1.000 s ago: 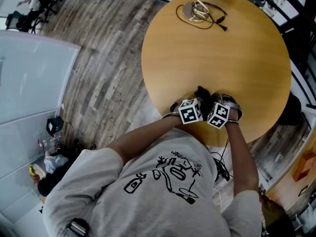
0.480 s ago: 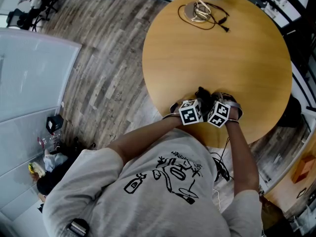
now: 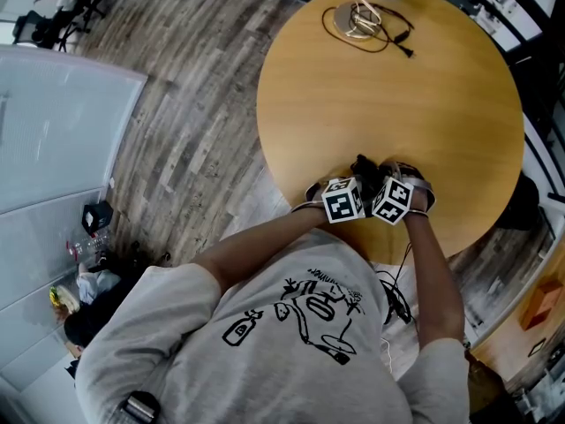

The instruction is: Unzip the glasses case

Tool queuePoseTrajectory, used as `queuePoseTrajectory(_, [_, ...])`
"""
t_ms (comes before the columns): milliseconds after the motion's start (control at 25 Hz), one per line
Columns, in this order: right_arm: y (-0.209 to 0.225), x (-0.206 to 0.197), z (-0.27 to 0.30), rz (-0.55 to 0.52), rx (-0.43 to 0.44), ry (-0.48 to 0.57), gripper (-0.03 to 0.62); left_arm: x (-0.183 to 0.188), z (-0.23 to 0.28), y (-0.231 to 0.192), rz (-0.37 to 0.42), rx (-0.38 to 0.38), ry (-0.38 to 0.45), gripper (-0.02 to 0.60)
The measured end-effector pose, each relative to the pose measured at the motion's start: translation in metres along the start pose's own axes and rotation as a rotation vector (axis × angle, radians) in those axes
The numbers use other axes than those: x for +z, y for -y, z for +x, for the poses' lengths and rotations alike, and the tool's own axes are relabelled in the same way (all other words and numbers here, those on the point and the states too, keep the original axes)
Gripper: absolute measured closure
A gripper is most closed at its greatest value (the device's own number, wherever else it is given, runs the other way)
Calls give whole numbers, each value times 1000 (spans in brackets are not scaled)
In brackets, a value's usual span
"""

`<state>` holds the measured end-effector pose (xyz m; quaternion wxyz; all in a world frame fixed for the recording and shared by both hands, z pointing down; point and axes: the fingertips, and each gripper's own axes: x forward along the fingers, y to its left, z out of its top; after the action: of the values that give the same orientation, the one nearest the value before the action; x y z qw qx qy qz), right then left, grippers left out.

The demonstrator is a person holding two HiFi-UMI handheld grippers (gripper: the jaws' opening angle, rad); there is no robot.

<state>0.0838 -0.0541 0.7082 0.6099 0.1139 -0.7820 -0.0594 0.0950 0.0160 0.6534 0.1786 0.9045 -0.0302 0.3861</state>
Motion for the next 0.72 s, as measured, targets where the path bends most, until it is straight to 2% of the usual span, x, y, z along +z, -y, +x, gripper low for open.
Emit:
queuePoseTrajectory(360, [17,8,0,0,-28,4,565,0,0,-1,-4,-7,-3,575])
queuePoseTrajectory(520, [19,18,6,-49,-32,-12,568,0,0,-1,-6,-6,-1,575])
queuePoseTrajectory(720, [26,18,2,36,-54,10,568,-1,-1,0,-11,-8,5,575])
